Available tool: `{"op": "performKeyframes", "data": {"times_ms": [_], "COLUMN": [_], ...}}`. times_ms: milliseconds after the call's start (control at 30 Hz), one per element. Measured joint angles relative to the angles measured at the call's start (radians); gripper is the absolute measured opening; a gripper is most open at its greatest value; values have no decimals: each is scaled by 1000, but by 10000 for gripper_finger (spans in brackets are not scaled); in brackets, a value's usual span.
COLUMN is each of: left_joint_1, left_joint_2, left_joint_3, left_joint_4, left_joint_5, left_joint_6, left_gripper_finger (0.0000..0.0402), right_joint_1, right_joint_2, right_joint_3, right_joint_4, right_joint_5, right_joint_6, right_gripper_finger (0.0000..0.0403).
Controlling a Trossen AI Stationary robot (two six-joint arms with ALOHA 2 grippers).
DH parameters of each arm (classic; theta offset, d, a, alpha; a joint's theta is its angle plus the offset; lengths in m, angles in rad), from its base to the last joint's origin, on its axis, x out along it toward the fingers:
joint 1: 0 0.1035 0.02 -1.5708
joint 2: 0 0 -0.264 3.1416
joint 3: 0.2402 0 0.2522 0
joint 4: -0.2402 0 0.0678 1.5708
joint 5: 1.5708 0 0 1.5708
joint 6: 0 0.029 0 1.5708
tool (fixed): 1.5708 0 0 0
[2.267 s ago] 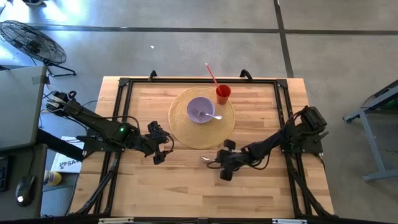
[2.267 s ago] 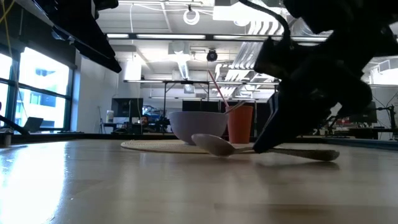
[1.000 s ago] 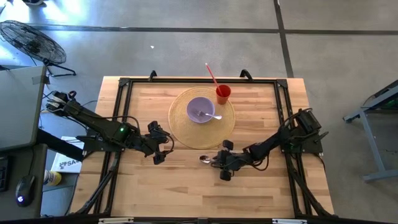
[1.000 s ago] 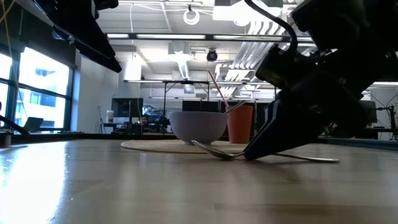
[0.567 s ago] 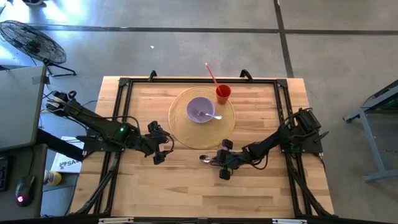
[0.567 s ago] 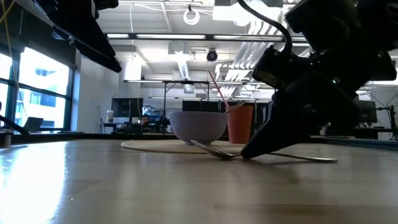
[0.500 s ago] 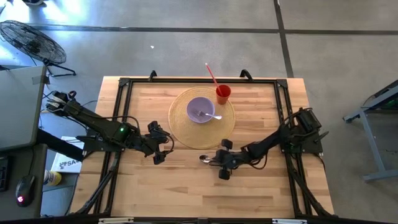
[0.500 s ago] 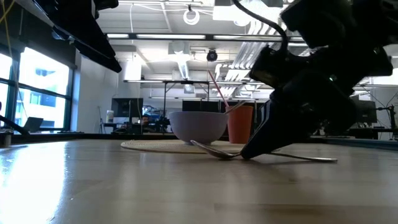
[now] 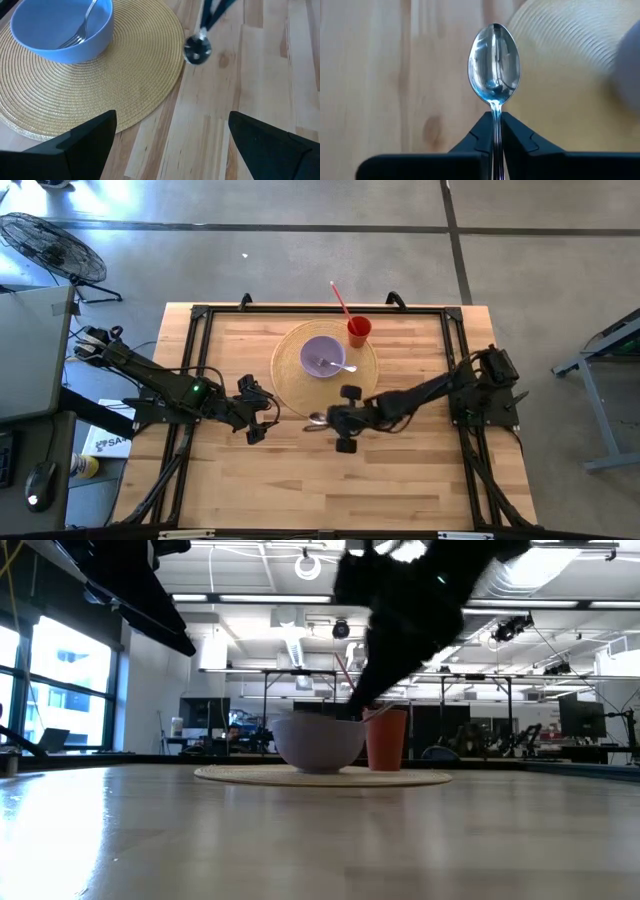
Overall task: Pick & Place Utensil
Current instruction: Put the silver spoon into the violet bowl on the table placemat
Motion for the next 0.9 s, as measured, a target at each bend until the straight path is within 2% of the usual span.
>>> {"op": "performKeyframes", "data": {"times_ms": [167,333,467,700,900], "left_joint_1": [0,0,0,0,0], "left_joint_2": [0,0,0,0,0], "left_joint_3": [0,0,0,0,0], "left_joint_4": [0,0,0,0,0], "left_joint_5": [0,0,0,0,0], "left_joint_6": [0,0,0,0,0], "left_gripper_finger": [378,378,378,378,378], "right_joint_1": [-44,-83,-132,-253,-359], "right_joint_2": [-2,-3,-3,-3,-4], "right_joint_3": [149,287,364,407,341], "right_joint_4": [-123,-218,-297,-359,-309], "right_joint_5": [-18,-16,-7,-20,-31], "right_joint_6": [-71,-144,-176,-199,-211], "right_gripper_finger": [8,21,17,12,22]}}
